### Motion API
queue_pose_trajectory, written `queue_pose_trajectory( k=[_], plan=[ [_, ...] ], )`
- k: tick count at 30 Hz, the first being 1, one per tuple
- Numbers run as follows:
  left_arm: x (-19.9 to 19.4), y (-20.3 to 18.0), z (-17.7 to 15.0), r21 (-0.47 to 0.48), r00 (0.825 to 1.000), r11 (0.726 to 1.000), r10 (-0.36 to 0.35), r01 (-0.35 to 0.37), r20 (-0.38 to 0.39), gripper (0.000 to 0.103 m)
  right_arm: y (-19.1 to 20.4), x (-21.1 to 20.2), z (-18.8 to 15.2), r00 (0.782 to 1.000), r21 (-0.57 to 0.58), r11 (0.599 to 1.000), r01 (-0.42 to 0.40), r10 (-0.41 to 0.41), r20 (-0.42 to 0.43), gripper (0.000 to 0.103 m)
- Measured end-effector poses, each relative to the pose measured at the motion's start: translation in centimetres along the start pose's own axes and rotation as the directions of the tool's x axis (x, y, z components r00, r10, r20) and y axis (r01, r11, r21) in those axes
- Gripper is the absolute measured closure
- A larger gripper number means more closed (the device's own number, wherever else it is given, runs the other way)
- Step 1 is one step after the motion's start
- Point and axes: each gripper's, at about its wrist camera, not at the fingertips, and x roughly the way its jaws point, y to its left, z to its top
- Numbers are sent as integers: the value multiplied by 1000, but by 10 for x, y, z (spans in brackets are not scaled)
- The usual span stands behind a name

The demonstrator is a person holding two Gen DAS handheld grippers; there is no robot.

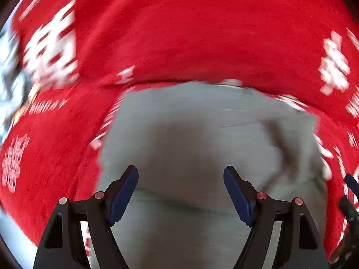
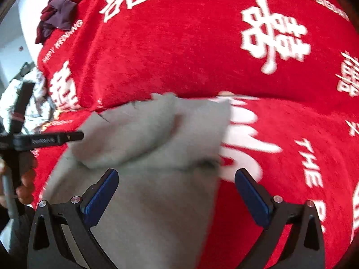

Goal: Fold small clothes

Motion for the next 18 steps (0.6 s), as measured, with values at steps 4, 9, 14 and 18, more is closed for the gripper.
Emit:
queue_pose_trajectory(
  k=[4, 9, 14, 18],
  plan=[
    [18, 32, -9, -65, 998, 996, 57, -60, -40, 24, 12, 25, 24, 999, 70, 997, -35, 36, -6, 0],
    [33, 26, -29, -17, 993, 996, 87, -88, -75, 24, 34, 79, 48, 989, 68, 991, 114, -106, -104, 0],
    [21, 18, -30, 24, 996, 998, 55, -53, -67, 24, 28, 79, 14, 908, -72, 931, 357, -364, -206, 0],
    [17, 1, -34, 90, 998, 995, 39, -35, -45, 24, 1, 35, -13, 909, -17, 929, 371, -366, -200, 0]
  ],
)
